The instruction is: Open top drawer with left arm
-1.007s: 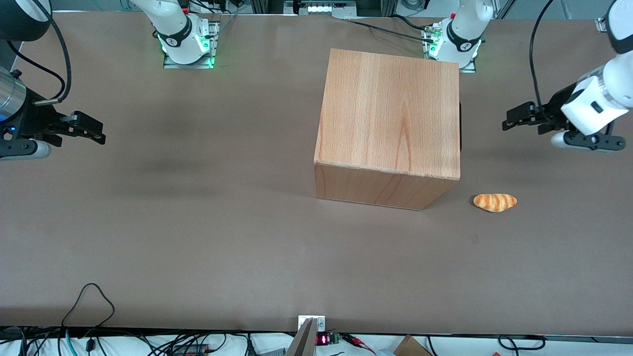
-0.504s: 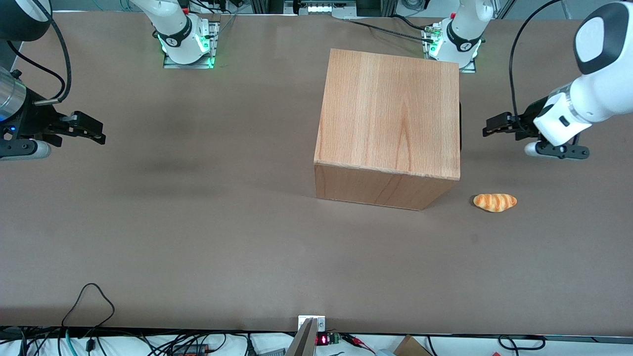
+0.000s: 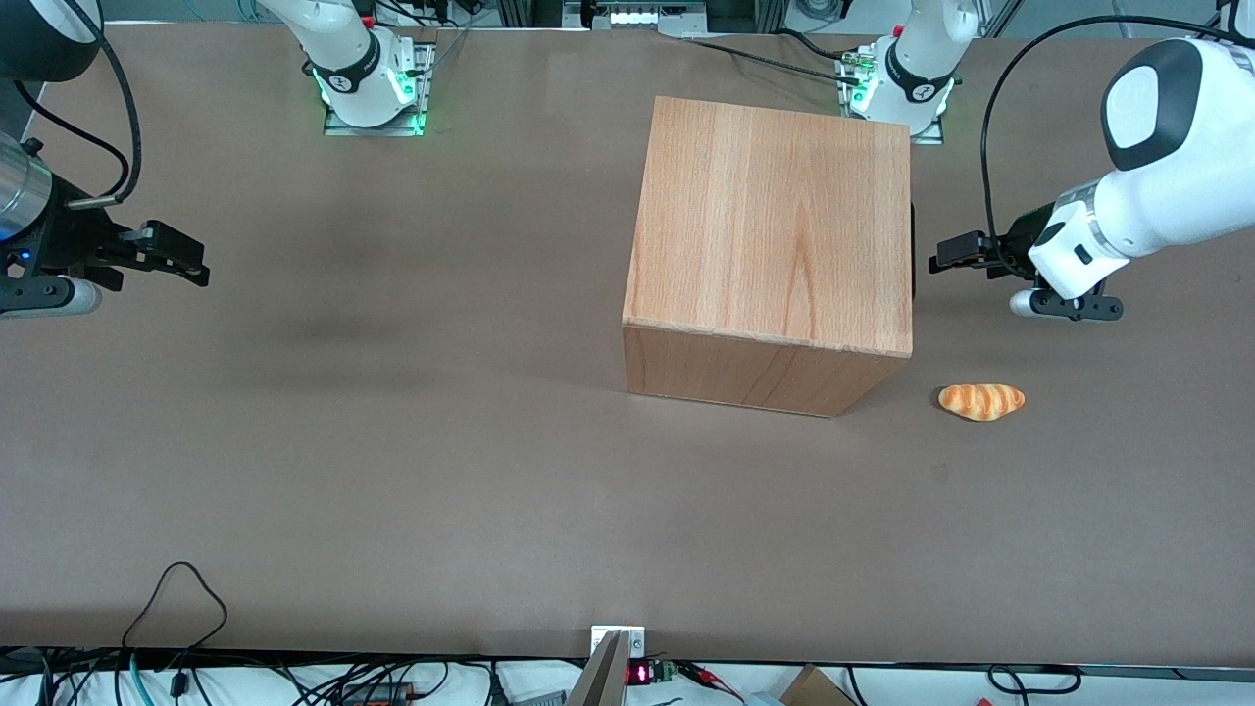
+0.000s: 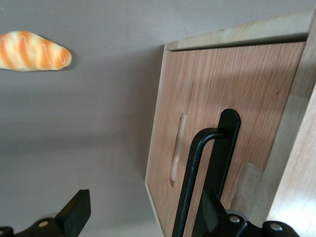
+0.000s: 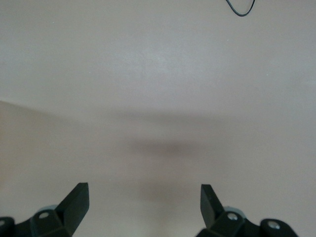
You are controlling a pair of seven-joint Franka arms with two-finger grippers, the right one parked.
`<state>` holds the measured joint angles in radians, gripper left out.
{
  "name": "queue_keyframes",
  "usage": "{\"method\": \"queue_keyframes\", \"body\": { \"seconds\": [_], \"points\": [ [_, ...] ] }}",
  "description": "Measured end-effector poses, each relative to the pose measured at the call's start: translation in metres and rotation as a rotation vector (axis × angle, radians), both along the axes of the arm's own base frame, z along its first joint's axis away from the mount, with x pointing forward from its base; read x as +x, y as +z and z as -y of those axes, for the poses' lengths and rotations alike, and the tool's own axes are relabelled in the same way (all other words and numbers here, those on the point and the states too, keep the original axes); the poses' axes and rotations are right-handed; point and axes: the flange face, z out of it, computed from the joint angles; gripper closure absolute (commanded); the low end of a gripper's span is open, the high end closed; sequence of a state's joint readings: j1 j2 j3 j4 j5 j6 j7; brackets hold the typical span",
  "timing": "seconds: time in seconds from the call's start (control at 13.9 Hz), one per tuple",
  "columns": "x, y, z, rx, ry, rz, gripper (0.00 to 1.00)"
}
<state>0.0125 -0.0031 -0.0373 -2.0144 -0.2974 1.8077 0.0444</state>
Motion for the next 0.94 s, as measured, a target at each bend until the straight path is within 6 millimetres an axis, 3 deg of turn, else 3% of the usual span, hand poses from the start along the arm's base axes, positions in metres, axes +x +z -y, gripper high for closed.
{"method": "queue_keyframes", "body": {
  "seconds": [0.94],
  "points": [
    [-0.001,-0.034,0.012,-0.021,-0.023,-0.054,0.0]
  ]
}}
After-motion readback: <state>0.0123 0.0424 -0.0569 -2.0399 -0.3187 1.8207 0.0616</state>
